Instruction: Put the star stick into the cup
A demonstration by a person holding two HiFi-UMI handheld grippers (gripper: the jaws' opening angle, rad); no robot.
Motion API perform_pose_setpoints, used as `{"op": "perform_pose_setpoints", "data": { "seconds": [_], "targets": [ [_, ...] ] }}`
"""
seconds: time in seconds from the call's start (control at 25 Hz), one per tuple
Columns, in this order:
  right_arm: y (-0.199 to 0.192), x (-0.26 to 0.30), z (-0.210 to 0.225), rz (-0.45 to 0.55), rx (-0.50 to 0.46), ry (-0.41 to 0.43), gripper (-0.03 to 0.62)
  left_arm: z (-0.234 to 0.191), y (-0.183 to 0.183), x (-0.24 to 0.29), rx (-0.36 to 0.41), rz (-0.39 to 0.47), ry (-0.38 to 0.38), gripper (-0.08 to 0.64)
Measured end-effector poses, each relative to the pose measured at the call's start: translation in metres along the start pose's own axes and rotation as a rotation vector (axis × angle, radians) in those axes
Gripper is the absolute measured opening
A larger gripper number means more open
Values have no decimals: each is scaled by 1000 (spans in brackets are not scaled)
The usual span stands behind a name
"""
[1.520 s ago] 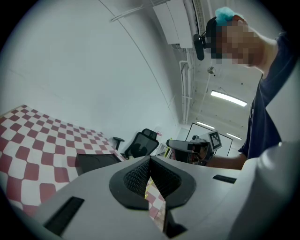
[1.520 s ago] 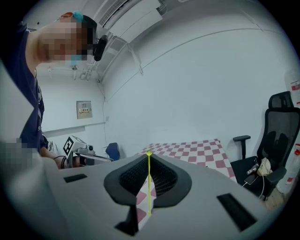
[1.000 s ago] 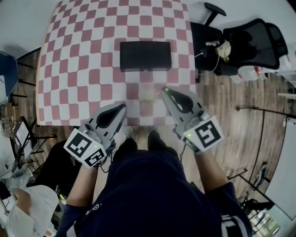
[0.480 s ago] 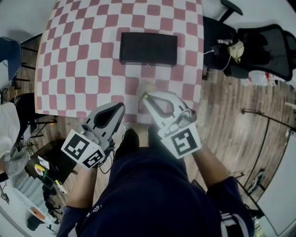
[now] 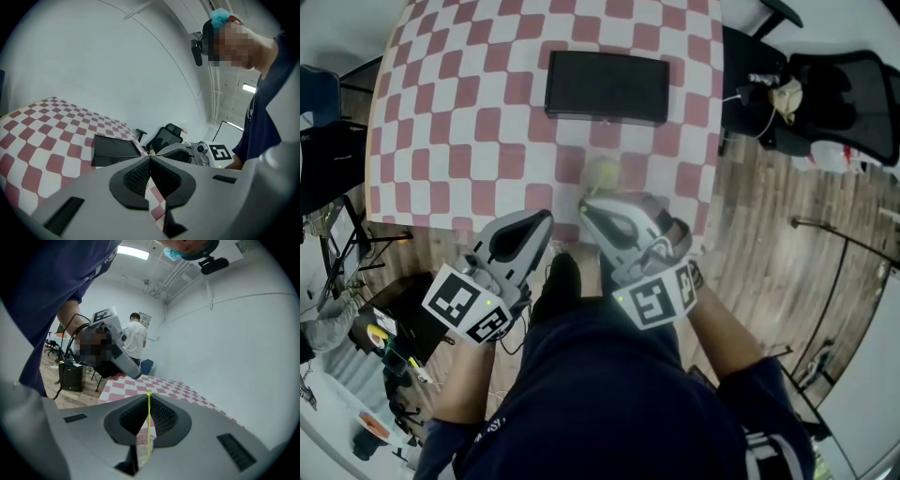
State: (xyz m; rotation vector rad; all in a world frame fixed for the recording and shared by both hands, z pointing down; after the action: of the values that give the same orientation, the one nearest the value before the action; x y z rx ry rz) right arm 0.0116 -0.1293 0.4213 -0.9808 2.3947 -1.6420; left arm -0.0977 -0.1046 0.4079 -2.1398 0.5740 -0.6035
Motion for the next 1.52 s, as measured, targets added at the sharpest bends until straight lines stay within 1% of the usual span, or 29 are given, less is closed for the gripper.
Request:
{"op": "perform_pose_setpoints", "data": {
  "seconds": [0.2, 0.36, 0.68, 0.88, 1.08, 1.32, 1.52],
  "targets": [
    [-3, -8, -20, -10, -35, 32, 26, 2, -8, -4, -7, 0, -5, 31],
    [-7, -16, -39, -25, -83, 63, 28, 5, -14, -6, -11, 1, -10, 31],
    [-15, -23, -62, -67, -130, 115, 44, 10, -23, -11, -16, 6, -13, 31],
    [-19, -27, -72, -96, -123, 142, 61, 11, -24, -13, -17, 10, -15, 31],
    [-24, -29, -76, -126, -121, 149, 69, 13, -25, -14, -17, 8, -22, 31],
    [-26, -31, -80, -148, -128, 158, 110, 15, -23, -15, -8, 11, -32, 31],
    [-29, -34, -81, -174, -135, 163, 127, 17, -20, -15, -1, 14, -39, 31]
  ]
}}
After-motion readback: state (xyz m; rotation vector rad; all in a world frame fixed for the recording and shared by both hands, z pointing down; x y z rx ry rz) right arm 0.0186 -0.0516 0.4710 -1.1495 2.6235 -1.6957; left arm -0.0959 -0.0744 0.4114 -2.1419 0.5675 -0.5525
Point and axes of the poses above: the fingertips, and each gripper's own axes: x forward along the fingers, z to its right, y out of its top, the point moved 5 cm from there along -x, backward along the fingers, and after that the axes turned 15 degrees about -y, right-handed, at the moved point
